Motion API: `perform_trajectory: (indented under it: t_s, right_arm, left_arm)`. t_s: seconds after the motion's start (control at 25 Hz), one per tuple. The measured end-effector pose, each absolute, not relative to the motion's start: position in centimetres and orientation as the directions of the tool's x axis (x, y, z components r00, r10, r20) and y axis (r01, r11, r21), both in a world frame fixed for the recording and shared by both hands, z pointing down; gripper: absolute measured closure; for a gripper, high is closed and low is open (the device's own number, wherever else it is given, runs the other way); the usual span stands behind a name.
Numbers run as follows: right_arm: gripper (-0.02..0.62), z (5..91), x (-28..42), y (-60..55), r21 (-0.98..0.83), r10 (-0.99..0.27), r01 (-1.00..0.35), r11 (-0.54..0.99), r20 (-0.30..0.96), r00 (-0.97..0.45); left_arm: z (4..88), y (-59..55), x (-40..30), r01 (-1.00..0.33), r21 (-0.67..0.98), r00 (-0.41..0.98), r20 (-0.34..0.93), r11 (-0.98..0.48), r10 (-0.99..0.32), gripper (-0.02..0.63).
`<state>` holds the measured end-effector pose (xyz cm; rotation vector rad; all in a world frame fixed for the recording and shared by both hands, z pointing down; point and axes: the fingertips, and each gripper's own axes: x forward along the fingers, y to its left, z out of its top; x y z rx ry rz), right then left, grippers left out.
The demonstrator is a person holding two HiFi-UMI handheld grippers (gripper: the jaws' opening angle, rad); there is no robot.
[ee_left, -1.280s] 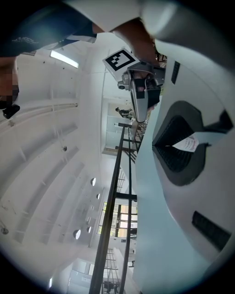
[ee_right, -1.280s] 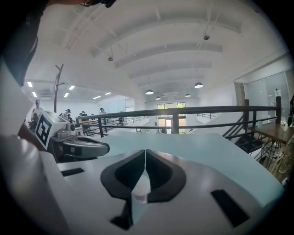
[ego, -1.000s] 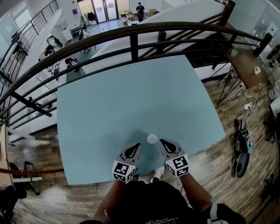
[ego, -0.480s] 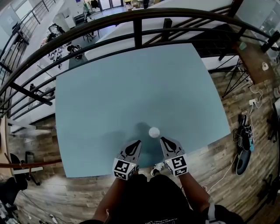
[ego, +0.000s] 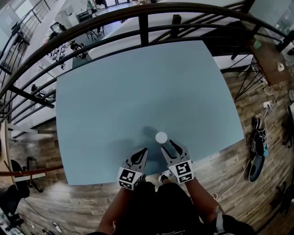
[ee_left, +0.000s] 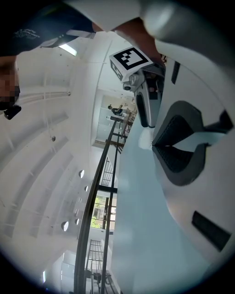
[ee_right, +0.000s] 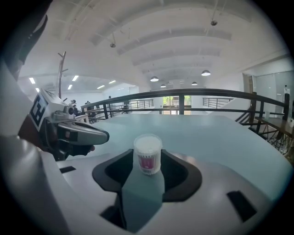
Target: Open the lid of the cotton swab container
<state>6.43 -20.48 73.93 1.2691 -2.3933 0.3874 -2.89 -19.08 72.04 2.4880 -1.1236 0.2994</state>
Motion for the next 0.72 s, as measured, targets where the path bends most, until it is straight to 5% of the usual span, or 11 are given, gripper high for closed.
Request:
perform_trajectory:
  t_s: [0.28,0.72]
  right_arm:
    - [0.355,75.7,5.1,-21.3,-0.057,-0.69,-0.82,0.57,0.508,-0.515]
    - [0.337,77.3,4.0,-23.5,-0.06,-0.685,-0.832,0.552,0.537,-0.493]
  left_arm:
    - [72.5,-19.5,-2.8,-0.763,0.269,0.646,0.355,-0.588,-0.676,0.594]
    - [73.5,-19.3,-3.4,-0.775,0.291,0.632,0.366,-0.561,-0.684,0.594]
